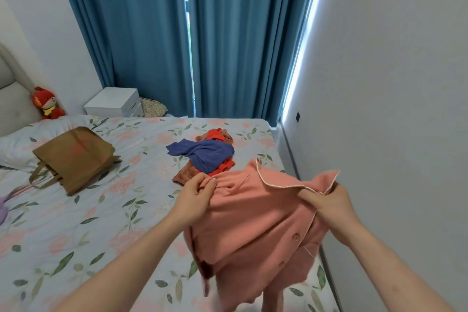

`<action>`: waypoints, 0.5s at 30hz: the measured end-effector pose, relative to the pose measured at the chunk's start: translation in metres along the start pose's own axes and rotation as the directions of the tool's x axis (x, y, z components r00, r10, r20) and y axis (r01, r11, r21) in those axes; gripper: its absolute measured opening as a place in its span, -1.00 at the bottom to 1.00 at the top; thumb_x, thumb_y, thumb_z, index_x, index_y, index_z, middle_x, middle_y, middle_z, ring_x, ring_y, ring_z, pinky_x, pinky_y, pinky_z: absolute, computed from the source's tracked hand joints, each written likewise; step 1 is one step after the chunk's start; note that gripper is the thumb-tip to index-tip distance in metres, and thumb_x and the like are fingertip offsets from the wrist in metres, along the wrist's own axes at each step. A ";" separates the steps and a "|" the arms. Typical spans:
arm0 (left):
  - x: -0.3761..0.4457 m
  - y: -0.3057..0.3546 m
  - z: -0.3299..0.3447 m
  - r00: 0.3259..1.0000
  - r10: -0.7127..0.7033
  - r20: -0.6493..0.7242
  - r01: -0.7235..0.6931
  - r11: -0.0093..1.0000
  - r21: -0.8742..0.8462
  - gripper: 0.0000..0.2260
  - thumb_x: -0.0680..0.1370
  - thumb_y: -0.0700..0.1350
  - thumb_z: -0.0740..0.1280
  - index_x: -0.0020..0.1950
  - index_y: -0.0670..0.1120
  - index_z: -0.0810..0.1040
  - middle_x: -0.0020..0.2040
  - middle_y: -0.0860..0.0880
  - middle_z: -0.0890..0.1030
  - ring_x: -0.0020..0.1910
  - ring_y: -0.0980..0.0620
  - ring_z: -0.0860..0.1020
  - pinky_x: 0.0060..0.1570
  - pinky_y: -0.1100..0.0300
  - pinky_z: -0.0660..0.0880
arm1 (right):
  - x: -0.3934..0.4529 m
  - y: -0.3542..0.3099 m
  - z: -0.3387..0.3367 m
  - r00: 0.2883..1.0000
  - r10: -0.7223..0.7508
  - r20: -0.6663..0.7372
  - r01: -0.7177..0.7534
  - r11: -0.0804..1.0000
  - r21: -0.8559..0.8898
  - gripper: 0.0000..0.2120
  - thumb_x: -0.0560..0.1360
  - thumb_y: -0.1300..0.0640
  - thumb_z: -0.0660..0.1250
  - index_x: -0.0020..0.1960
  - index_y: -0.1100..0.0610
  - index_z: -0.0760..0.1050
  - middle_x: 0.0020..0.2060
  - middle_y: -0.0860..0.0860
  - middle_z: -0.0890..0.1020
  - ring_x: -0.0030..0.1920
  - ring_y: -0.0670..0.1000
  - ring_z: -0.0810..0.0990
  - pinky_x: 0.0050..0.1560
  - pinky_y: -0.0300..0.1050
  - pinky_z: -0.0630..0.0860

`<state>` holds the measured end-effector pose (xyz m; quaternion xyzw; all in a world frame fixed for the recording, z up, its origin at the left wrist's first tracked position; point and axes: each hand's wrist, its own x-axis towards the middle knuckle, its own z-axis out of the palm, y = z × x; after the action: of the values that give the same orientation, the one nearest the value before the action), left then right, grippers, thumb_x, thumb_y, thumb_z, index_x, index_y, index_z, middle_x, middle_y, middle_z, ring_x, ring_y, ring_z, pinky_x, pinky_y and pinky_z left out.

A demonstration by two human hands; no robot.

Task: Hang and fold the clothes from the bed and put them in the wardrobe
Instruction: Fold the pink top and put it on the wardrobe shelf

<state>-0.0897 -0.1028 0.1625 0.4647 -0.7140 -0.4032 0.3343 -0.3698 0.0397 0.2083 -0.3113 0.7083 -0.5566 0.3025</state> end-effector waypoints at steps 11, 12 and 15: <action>-0.030 -0.012 -0.066 0.905 -0.074 0.418 -0.244 0.714 0.656 -0.72 0.31 0.23 0.42 -0.13 0.11 0.53 -0.22 0.12 0.62 -0.23 0.14 0.55 -0.22 0.11 0.48 | -0.024 -0.004 0.005 0.996 0.019 0.091 -0.027 0.995 0.094 -0.73 0.46 0.05 0.55 -0.01 0.25 0.66 -0.16 0.10 0.76 -0.10 0.07 0.75 -0.06 -0.02 0.67; -0.035 -0.019 -0.066 0.909 -0.102 0.403 -0.223 0.698 0.680 -0.79 0.33 0.16 0.37 -0.16 0.09 0.52 -0.24 0.10 0.61 -0.24 0.13 0.54 -0.23 0.09 0.48 | -0.027 -0.005 0.004 0.995 0.007 0.102 -0.016 0.996 0.085 -0.74 0.47 0.05 0.54 -0.02 0.25 0.66 -0.16 0.10 0.76 -0.10 0.08 0.75 -0.06 -0.02 0.67; -0.048 -0.038 -0.070 0.926 -0.196 0.323 -0.078 0.738 0.671 -0.89 0.32 0.00 0.27 -0.21 0.03 0.45 -0.25 0.06 0.57 -0.20 0.02 0.52 -0.19 0.02 0.47 | -0.033 -0.007 -0.001 0.993 -0.032 0.112 0.024 0.997 0.073 -0.77 0.50 0.06 0.52 -0.03 0.24 0.67 -0.17 0.09 0.76 -0.12 0.04 0.75 -0.13 -0.11 0.67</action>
<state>0.0019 -0.0856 0.1557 0.4914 -0.8453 -0.2094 -0.0113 -0.3488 0.0647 0.2185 -0.3414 0.6652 -0.5673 0.3453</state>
